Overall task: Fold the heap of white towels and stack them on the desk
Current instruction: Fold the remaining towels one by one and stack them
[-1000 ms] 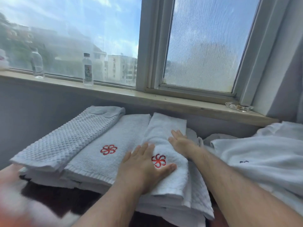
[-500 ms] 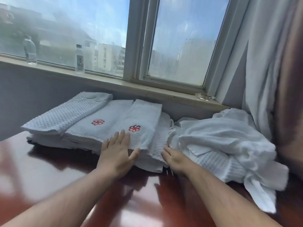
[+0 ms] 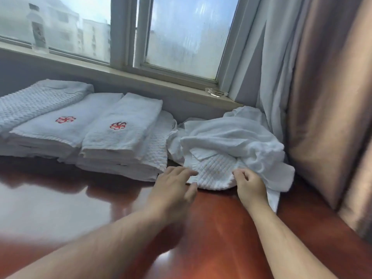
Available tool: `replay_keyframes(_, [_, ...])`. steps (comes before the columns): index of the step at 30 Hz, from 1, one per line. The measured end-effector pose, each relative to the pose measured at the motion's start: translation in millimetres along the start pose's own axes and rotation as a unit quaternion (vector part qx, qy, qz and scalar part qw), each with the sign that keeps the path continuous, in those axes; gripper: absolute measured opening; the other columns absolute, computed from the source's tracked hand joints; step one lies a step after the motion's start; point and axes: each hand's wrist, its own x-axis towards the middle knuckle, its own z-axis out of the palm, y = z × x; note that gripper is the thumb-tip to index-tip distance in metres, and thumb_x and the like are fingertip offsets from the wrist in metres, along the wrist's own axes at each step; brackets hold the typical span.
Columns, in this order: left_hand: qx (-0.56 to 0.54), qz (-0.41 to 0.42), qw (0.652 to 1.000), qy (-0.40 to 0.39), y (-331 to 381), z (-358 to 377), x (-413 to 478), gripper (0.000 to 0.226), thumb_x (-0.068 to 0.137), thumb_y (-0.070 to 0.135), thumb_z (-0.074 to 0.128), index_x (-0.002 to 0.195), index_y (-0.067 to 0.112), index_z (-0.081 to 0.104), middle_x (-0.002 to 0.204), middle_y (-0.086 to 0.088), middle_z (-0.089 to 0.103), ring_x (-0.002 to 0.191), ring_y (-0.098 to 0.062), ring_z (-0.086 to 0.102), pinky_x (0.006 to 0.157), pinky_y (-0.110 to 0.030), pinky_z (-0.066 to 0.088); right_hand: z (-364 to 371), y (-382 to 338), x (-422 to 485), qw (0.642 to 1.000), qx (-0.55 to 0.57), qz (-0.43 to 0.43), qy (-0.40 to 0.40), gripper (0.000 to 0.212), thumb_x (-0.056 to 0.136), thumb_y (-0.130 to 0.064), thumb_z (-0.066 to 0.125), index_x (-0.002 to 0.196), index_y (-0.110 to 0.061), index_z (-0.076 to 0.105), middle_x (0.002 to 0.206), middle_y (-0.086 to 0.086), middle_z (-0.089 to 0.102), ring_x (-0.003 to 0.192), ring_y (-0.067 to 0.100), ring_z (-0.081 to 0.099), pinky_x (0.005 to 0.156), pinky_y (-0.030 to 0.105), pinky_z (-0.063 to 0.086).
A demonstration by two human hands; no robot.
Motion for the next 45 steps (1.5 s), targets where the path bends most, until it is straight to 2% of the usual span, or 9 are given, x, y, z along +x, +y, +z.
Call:
replay_keyframes(4, [-0.08, -0.032, 0.996, 0.02, 12, 46, 28, 0.037, 0.098, 0.036, 0.052, 0.135, 0.034, 0.057, 0.138, 0.013, 0.052, 0.126, -0.002, 0.035, 0.106, -0.015, 0.023, 16, 19, 11, 0.992, 0.086, 0.073, 0.05, 0.012, 0.095, -0.028, 0.058, 0.102, -0.021, 0.065, 0.084, -0.01, 0.071, 0.08, -0.002, 0.064, 0.065, 0.006, 0.044])
replay_keyframes(7, [-0.126, -0.063, 0.989, 0.052, 14, 74, 51, 0.043, 0.096, 0.041, 0.054, 0.138, 0.036, 0.054, 0.143, 0.012, 0.047, 0.123, 0.006, 0.027, 0.101, -0.004, 0.014, 24, 30, 31, 0.975, 0.105, 0.134, 0.141, 0.031, 0.091, -0.038, 0.063, 0.113, -0.016, 0.059, 0.095, -0.004, 0.068, 0.089, 0.016, 0.067, 0.083, 0.039, 0.057])
replay_keyframes(10, [-0.114, -0.084, 0.989, 0.048, 5, 91, 66, 0.067, 0.088, 0.062, 0.048, 0.15, 0.04, 0.037, 0.152, 0.011, 0.035, 0.137, -0.01, 0.024, 0.11, -0.024, 0.019, 26, 36, 41, 0.971, 0.076, 0.147, 0.171, 0.065, 0.084, -0.05, 0.073, 0.131, -0.011, 0.051, 0.119, 0.002, 0.063, 0.108, 0.021, 0.063, 0.094, 0.044, 0.055])
replay_keyframes(18, [-0.063, -0.118, 0.991, 0.027, 1, 88, 77, 0.067, 0.085, 0.069, 0.046, 0.147, 0.042, 0.039, 0.148, 0.01, 0.042, 0.138, -0.018, 0.03, 0.113, -0.047, 0.025, 4, 36, 41, 0.962, 0.197, 0.135, 0.129, 0.016, 0.088, -0.018, 0.074, 0.096, -0.032, 0.072, 0.077, -0.015, 0.075, 0.062, -0.002, 0.066, 0.059, 0.017, 0.052])
replay_keyframes(22, [-0.098, -0.093, 0.991, 0.01, 6, 82, 74, 0.065, 0.091, 0.073, 0.021, 0.15, 0.048, 0.032, 0.157, 0.019, 0.031, 0.145, -0.008, 0.017, 0.118, -0.043, 0.017, -3, 22, 40, 0.884, 0.435, 0.168, 0.03, 0.015, 0.094, -0.005, 0.064, 0.102, -0.014, 0.074, 0.069, -0.004, 0.063, 0.047, 0.003, 0.043, 0.041, 0.017, 0.036])
replay_keyframes(28, [-0.257, 0.003, 0.966, -0.021, 7, 70, 71, 0.083, 0.072, 0.095, 0.024, 0.148, 0.065, 0.011, 0.151, 0.045, 0.016, 0.144, 0.016, 0.006, 0.12, -0.031, 0.008, -18, 12, 32, 0.779, 0.6, 0.084, -0.162, 0.017, 0.09, -0.019, 0.066, 0.105, -0.013, 0.071, 0.065, -0.007, 0.056, 0.05, 0.003, 0.047, 0.051, 0.015, 0.045])
replay_keyframes(32, [-0.067, 0.065, 0.994, -0.059, 4, 77, 68, 0.109, 0.06, 0.092, 0.046, 0.152, 0.056, 0.0, 0.146, 0.04, 0.018, 0.138, 0.013, 0.007, 0.113, -0.022, 0.004, -13, 13, 31, 0.816, 0.555, 0.075, -0.14, 0.033, 0.09, -0.031, 0.064, 0.113, -0.009, 0.073, 0.113, 0.014, 0.069, 0.107, 0.027, 0.066, 0.099, 0.041, 0.051])
replay_keyframes(39, [-0.018, 0.117, 0.993, 0.004, 7, 82, 70, 0.035, 0.085, 0.054, 0.064, 0.119, 0.046, 0.066, 0.147, 0.016, 0.047, 0.141, -0.009, 0.033, 0.119, -0.034, 0.013, -4, 16, 34, 0.897, 0.436, 0.063, 0.017, 0.053, 0.1, -0.046, 0.043, 0.075, -0.017, 0.079, 0.081, 0.004, 0.072, 0.075, 0.015, 0.066, 0.073, 0.028, 0.053])
replay_keyframes(45, [0.012, 0.085, 0.996, -0.01, 27, 88, 63, 0.068, 0.076, 0.076, 0.049, 0.125, 0.03, 0.053, 0.139, 0.01, 0.052, 0.128, -0.014, 0.047, 0.114, -0.041, 0.027, -5, 17, 39, 0.896, 0.44, 0.047, -0.019, 0.053, 0.103, -0.037, 0.035, 0.092, -0.006, 0.077, 0.1, 0.019, 0.074, 0.095, 0.028, 0.07, 0.088, 0.038, 0.054])
